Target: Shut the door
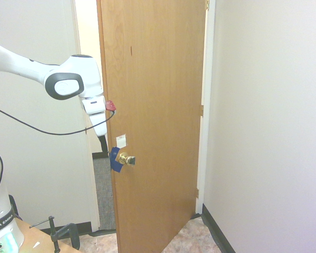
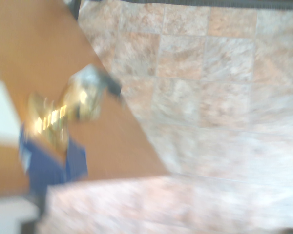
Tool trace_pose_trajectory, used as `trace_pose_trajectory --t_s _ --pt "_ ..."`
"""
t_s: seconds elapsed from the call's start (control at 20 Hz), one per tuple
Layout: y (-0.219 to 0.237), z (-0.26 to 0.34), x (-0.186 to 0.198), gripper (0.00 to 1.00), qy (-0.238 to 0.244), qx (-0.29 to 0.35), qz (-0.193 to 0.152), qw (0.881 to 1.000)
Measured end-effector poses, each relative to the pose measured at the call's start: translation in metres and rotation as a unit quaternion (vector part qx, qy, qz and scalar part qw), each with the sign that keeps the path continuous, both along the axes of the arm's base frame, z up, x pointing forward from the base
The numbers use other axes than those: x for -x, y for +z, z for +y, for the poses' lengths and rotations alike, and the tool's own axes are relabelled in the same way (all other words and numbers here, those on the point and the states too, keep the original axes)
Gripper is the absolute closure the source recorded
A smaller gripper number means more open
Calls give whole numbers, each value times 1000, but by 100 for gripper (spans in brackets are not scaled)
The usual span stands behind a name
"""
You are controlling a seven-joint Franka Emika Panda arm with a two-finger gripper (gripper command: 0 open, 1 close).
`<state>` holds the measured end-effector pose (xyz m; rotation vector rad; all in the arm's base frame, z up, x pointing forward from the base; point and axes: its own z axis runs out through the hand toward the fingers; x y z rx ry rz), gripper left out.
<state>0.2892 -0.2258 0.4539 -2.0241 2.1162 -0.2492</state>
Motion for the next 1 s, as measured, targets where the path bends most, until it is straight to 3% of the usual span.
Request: trace_pose_trajectory --t_s 0.2,0.6,0.85,1.0 --pt "-23 -24 -20 0 -28 4 -15 999" --pt "-54 -19 -93 0 7 38 -80 996" --pt "-50 22 -148 0 65 42 -91 993" --pt "-34 83 -206 0 128 53 -104 985"
